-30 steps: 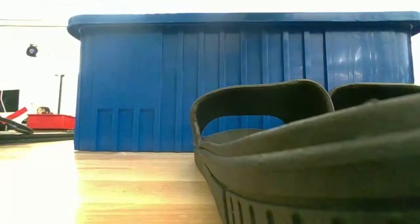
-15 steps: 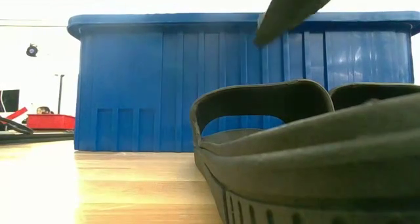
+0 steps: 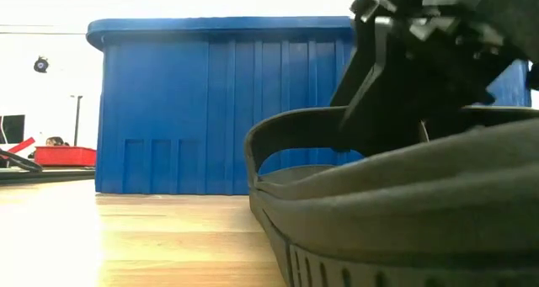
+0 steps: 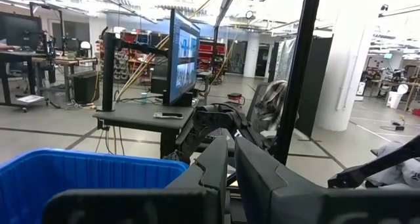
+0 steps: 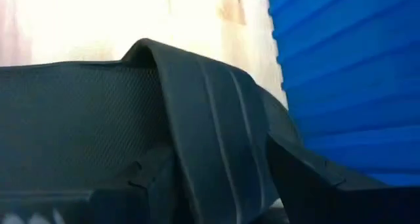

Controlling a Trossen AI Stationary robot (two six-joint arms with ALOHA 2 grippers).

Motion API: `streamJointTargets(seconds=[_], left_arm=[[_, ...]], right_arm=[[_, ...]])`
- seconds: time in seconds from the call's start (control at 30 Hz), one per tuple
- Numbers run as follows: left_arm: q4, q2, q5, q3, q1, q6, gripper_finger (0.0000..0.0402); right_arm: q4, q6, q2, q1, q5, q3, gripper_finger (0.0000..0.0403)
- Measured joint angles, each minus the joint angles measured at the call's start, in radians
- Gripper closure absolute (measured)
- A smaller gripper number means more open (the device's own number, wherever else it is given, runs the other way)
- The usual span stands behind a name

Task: Pick and place slides into bin
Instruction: Put the black slide into the blue container

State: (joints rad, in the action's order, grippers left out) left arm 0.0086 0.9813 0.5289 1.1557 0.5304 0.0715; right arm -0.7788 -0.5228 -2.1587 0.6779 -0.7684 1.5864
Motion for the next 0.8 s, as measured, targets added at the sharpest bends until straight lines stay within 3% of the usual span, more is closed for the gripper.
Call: streamJointTargets(seconds=[0.27, 0.4, 0.5, 0.53, 0.7, 0.8], left_arm=[[-0.006, 0.001, 0.0, 0.0, 0.0, 0.0, 0.0386], [-0.018, 0.001, 0.0, 0.0, 0.0, 0.001, 0.0386], [-0.007, -0.001, 0.0, 0.002, 0.0, 0.026, 0.0386], [0.002, -0.002, 0.0, 0.003, 0.0, 0.026, 0.0386], [0.014, -0.008, 0.001, 0.003, 0.0, 0.019, 0.0386], [0.014, 0.0, 0.002, 0.003, 0.0, 0.019, 0.0386]], right_arm=[[0.004, -0.107, -0.003, -0.033, 0.051, 0.0, 0.021], [-0.006, -0.203, 0.01, -0.044, 0.095, 0.02, 0.0283], [-0.011, -0.235, 0.034, -0.06, 0.191, 0.04, 0.0368], [-0.01, -0.229, 0.042, -0.064, 0.217, 0.052, 0.0377], [-0.004, -0.174, 0.082, -0.077, 0.265, 0.146, 0.039], [-0.002, -0.106, 0.124, -0.078, 0.202, 0.226, 0.0392]])
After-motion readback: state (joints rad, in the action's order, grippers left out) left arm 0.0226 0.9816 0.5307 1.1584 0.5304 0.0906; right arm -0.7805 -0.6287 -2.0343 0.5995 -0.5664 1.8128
